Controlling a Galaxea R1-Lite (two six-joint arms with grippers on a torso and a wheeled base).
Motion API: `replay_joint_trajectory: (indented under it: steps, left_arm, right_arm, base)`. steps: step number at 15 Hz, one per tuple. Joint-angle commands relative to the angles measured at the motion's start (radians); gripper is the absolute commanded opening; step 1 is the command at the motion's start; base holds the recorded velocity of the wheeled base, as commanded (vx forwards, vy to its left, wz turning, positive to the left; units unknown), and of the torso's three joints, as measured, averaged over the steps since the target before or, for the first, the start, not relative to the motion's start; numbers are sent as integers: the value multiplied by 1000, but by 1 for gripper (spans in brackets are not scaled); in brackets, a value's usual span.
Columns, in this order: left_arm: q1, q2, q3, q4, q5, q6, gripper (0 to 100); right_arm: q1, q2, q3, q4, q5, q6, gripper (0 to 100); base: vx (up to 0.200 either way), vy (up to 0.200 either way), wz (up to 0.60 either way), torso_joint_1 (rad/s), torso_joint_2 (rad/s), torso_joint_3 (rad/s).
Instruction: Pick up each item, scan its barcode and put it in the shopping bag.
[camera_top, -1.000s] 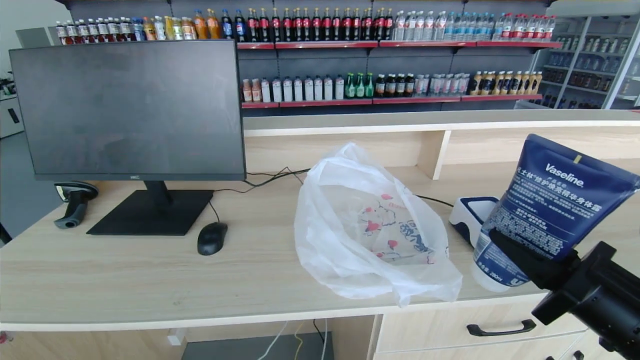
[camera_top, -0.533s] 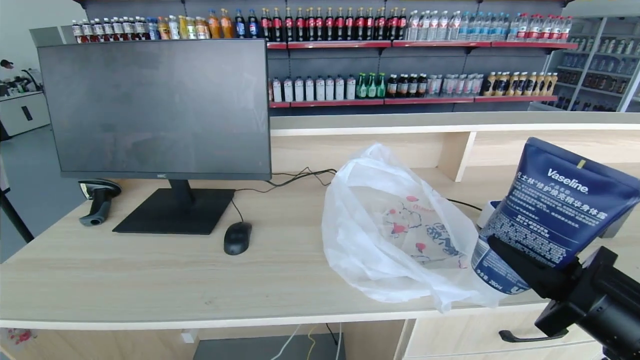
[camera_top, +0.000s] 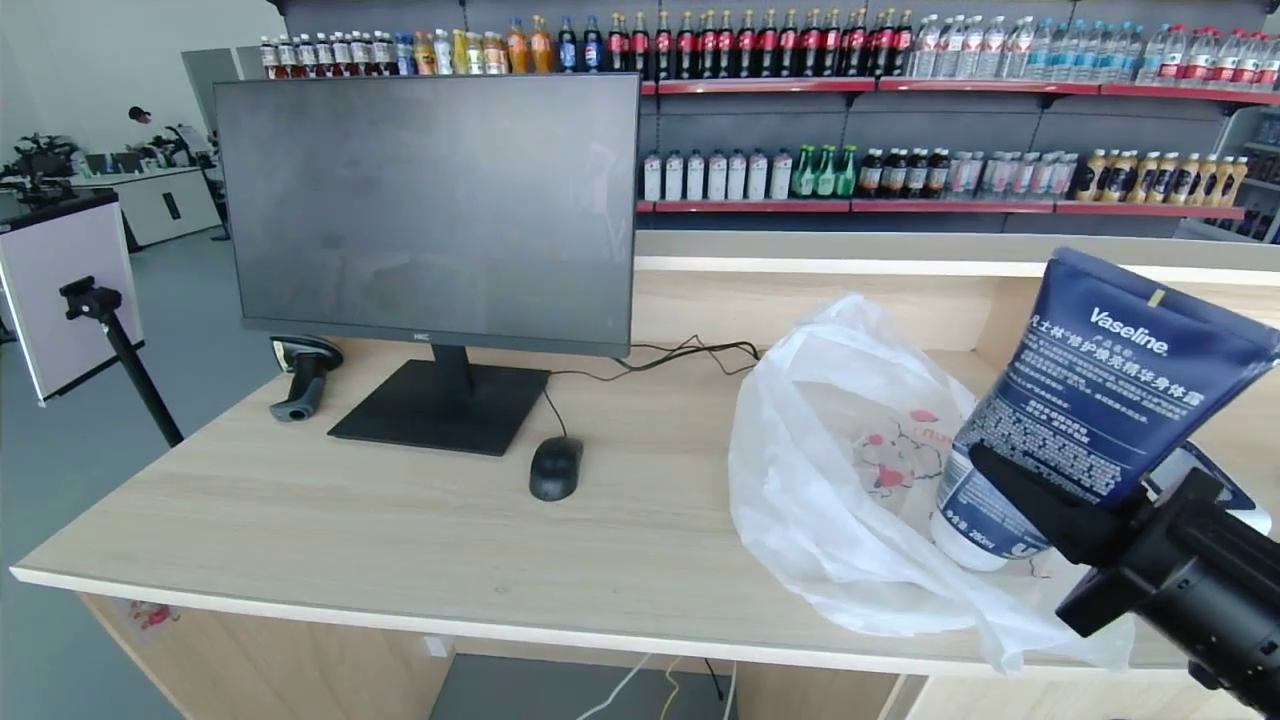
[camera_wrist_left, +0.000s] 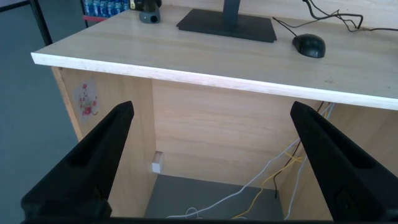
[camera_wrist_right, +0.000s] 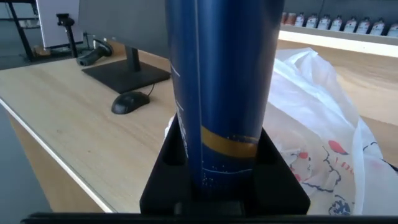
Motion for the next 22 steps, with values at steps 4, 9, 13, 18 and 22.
replay_joint_trajectory:
  steps: [4,9,13,18,22]
  left_arm:
    - [1,0,0,0,0,0,100]
    - [1,0,0,0,0,0,100]
    - [1,0,0,0,0,0,100]
    - [1,0,0,0,0,0,100]
    - [1,0,0,0,0,0,100]
  right_arm:
    - [-86,101,-142,-2,0,-10,0]
    - [-125,270,-254,-2,3,-7,0]
    - [-148,350,-302,-2,4,-4,0]
    - [-142,420,-308,-2,4,-6,0]
    - [-132,465,-306,-2,4,-6,0]
  base:
    - [0,0,0,0,0,0]
    - [0,0,0,0,0,0]
    - [0,0,0,0,0,0]
    - [0,0,0,0,0,0]
    - [0,0,0,0,0,0]
